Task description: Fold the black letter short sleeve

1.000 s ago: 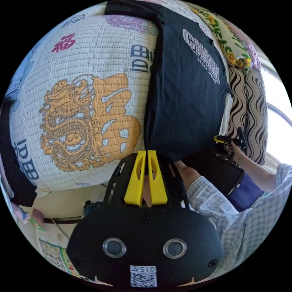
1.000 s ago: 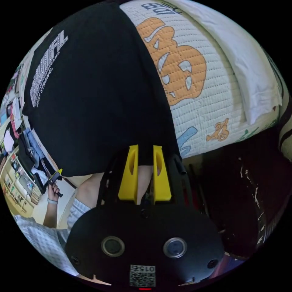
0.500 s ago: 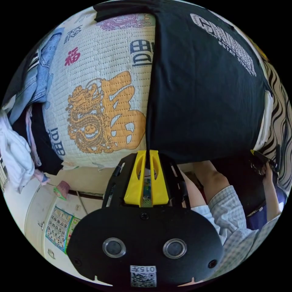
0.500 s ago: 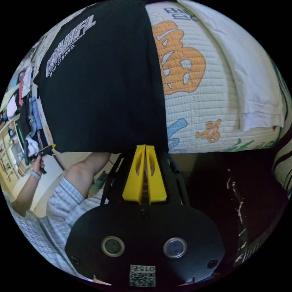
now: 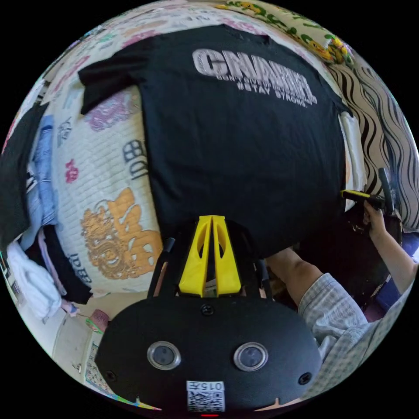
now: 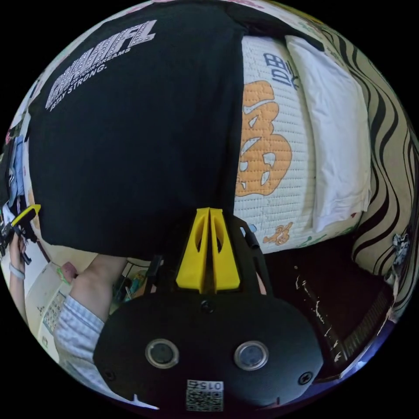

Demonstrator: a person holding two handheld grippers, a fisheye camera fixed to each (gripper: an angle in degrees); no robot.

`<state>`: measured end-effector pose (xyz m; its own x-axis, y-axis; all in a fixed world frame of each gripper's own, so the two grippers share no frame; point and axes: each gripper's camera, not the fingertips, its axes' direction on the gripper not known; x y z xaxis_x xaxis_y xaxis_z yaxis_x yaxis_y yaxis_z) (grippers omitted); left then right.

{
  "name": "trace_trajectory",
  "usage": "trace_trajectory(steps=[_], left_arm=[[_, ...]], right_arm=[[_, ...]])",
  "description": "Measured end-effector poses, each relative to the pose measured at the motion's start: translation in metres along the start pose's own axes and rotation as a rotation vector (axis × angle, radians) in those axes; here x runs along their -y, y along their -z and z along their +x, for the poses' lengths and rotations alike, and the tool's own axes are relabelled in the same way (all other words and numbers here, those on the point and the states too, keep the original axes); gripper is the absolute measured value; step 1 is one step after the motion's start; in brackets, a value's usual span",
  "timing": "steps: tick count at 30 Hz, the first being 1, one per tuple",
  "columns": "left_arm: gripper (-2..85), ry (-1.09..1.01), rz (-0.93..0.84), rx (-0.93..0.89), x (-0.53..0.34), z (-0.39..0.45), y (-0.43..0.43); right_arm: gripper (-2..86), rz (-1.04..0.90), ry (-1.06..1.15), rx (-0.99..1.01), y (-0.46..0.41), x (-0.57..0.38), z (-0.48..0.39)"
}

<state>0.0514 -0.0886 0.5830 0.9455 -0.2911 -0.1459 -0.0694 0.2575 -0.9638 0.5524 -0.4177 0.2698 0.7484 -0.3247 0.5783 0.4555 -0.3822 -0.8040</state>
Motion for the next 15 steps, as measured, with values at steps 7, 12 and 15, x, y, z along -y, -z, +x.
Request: trace_trajectory(steps=[7, 12, 15], left_arm=[[-0.5, -0.067, -0.037, 0.06, 0.027, 0.039, -0.035], [-0.7, -0.064, -0.032, 0.056, 0.04, 0.053, -0.043], [-0.7, -0.066, -0.084, 0.04, 0.055, 0.058, -0.049]], right_arm=[[-0.6, -0.028, 0.034, -0.188, 0.002, -0.013, -0.009], [-0.8, 0.03, -0.041, -0.114, 0.011, -0.034, 0.013], [-0.9, 0.057, -0.068, 0.008, 0.016, -0.046, 0.037]])
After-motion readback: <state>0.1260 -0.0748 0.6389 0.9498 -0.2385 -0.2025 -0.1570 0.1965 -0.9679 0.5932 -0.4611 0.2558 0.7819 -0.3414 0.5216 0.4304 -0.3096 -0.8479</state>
